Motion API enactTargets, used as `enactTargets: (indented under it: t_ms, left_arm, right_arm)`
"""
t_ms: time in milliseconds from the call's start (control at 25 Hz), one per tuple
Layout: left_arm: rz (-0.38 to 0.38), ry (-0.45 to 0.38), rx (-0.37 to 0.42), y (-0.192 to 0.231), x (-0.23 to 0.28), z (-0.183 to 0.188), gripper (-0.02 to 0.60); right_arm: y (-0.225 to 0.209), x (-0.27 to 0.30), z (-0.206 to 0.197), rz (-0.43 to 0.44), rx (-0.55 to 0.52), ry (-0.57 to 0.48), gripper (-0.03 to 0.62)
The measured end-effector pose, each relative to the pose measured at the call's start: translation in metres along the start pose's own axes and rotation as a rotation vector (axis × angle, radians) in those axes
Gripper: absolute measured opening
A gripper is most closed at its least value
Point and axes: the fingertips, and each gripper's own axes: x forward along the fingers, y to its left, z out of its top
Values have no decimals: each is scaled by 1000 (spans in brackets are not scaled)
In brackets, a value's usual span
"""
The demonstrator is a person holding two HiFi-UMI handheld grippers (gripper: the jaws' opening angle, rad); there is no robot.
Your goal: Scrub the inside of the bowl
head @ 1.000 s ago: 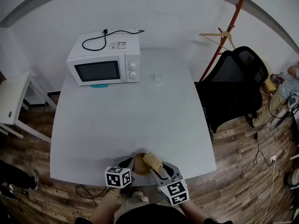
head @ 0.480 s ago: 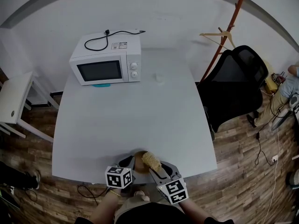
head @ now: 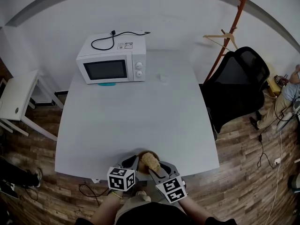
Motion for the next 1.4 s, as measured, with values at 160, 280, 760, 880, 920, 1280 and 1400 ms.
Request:
enactTargets:
  t_ms: [160,280,760,880,920,1280,1400]
  left_arm:
    - [-7,-11,23,-8,-12,2,31]
    - [-13,-18,30,-13,-20,3,31]
    - [-28,-36,65,-22,-45,-5,31]
    - [-24,-49,66,-23,-51,-4,31]
    - [-23,-52,68,-23,-53,-5,31]
    - [-9,-69,78,-22,-69,-9,32]
    - [0,-76,75,-20,-72,-11,32]
  right_arm:
    - [3,-3,-6,-8,-5,24,176]
    - [6,-6,-8,-9,-8,29,176]
    - [31,-10,-9,-2,-37,34,176]
    - [39,-10,-8,11,-47,41,176]
    - [42,-10,-8,18,-49,45,176]
    - [67,-8,-10,82,-87,82,176]
    - [74,-10,-13,110,-97,99,175]
